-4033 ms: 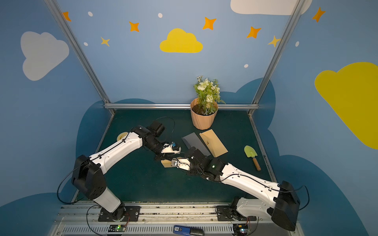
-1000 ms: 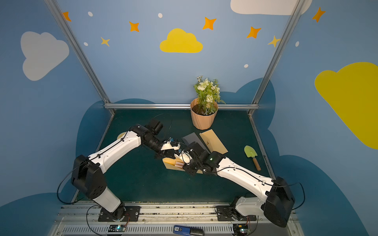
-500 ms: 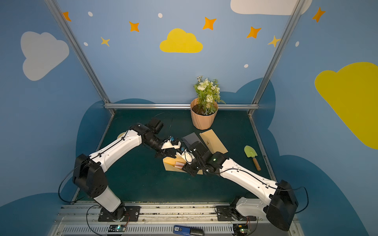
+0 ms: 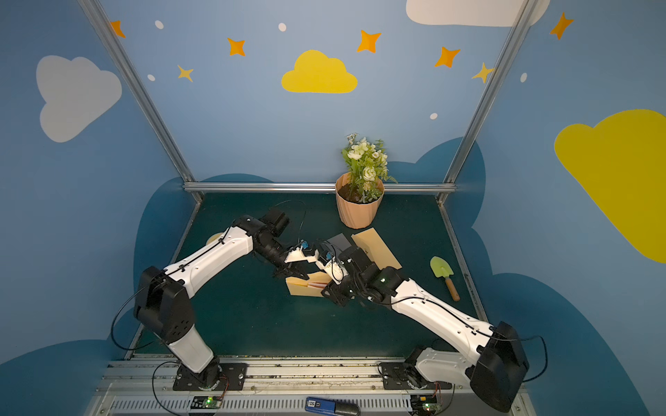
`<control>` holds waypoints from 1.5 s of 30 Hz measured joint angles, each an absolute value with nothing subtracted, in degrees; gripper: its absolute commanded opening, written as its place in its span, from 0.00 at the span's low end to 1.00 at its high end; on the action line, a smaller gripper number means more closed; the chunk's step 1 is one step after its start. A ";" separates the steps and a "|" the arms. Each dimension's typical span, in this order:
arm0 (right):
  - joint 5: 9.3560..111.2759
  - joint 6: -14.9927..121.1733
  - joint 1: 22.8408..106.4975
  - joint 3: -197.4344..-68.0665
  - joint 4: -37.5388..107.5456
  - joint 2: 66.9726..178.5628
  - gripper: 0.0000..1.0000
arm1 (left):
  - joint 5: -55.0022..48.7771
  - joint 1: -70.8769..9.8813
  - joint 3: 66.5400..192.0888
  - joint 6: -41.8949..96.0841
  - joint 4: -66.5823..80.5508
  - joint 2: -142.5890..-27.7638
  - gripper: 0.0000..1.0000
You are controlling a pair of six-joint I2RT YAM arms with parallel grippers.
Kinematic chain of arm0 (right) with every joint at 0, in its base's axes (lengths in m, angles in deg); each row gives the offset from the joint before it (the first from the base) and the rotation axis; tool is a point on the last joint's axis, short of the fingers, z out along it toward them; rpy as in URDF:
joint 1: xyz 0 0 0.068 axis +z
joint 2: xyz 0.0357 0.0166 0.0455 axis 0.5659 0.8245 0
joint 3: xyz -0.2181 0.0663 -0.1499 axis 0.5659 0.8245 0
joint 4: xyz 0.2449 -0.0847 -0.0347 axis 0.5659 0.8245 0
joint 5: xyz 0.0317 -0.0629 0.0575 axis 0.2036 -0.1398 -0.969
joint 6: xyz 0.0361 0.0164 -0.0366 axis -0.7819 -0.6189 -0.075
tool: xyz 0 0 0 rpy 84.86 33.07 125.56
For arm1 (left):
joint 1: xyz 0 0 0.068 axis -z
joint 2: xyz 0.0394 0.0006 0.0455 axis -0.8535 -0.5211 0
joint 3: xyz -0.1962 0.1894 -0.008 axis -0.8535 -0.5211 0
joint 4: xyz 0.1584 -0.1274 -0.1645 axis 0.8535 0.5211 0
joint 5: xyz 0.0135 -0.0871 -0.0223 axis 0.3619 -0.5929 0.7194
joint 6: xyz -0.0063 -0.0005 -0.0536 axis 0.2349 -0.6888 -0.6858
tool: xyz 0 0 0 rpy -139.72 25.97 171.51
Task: Fold the letter paper in half and place it into the envelope
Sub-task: Place the letter paper in the envelope, then place the envelope at the center of the board.
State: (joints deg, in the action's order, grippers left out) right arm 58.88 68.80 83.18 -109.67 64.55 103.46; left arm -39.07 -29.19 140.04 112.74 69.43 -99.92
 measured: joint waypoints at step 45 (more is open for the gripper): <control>55.65 46.84 74.02 -108.29 50.98 107.68 0.61 | 3.64 -36.58 88.00 17.79 14.37 -68.03 0.39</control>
